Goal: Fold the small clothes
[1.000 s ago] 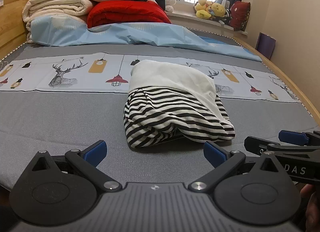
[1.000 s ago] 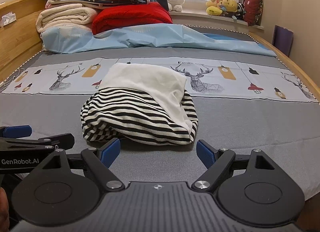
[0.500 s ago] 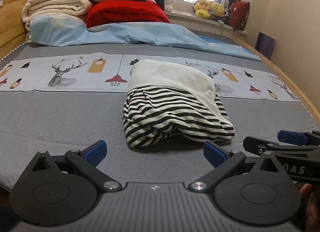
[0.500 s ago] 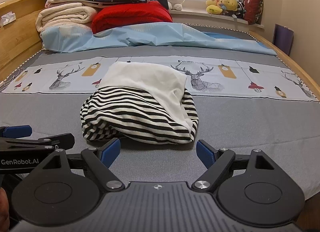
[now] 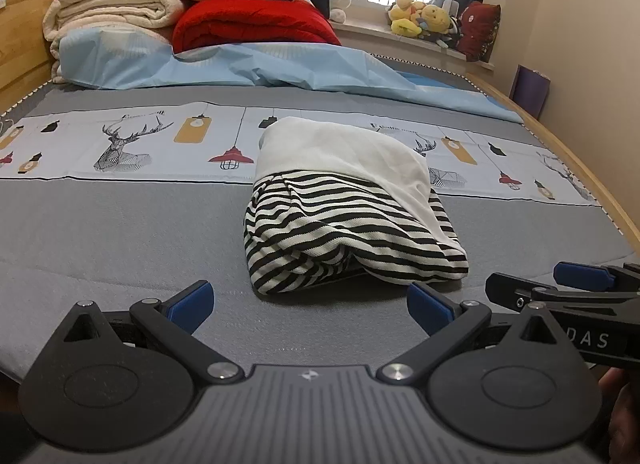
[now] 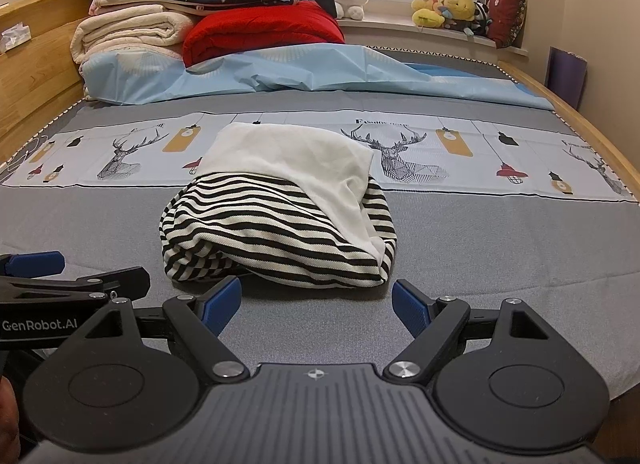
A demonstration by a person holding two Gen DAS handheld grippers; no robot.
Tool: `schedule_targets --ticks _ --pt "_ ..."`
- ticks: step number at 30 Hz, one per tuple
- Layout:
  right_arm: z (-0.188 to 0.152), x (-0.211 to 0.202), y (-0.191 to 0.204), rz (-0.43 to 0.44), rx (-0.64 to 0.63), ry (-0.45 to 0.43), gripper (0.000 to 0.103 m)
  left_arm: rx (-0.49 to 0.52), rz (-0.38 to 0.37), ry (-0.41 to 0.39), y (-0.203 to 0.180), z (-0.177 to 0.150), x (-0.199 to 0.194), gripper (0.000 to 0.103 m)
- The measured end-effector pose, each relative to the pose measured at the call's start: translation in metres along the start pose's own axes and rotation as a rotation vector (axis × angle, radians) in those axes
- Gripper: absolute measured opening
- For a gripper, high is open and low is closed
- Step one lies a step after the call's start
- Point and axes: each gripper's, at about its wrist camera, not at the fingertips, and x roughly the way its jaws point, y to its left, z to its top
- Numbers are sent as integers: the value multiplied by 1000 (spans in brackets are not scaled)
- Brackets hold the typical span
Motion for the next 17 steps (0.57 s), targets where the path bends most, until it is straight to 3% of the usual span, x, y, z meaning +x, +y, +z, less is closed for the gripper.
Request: schedule_targets --ticks 17 --pt "1 0 -1 2 -1 1 83 1 -3 -9 0 1 0 103"
